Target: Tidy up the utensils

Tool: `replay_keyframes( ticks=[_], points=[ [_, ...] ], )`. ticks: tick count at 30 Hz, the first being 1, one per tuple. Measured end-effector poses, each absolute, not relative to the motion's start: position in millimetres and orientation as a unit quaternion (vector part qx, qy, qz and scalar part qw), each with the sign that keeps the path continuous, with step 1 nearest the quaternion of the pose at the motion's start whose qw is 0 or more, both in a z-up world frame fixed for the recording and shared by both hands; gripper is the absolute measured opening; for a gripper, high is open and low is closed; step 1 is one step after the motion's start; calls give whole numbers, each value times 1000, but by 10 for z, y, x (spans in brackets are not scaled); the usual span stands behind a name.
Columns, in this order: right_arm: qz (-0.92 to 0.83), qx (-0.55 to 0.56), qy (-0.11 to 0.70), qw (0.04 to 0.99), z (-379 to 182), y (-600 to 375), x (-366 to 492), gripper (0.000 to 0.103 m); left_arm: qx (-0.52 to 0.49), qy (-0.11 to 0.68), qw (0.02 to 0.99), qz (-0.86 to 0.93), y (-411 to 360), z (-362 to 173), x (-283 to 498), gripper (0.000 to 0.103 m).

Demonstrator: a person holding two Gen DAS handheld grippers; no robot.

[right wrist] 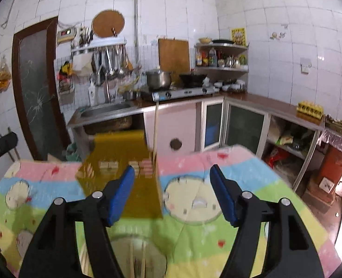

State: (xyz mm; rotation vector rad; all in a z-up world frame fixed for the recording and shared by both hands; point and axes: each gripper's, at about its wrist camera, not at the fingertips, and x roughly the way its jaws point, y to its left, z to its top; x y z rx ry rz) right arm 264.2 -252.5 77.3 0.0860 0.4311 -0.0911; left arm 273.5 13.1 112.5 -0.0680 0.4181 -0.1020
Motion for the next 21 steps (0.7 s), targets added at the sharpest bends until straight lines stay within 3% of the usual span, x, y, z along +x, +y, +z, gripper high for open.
replay_keyframes(
  ticks=[10, 21],
  points=[
    [-41, 62, 300, 951, -96, -2498, 2538, 67, -19, 307, 951, -41, 117, 228, 2682, 98],
    [-36, 41, 328, 943, -271, -2345, 2662, 67, -4, 362, 931, -32, 58, -204, 2814, 98]
  ],
)
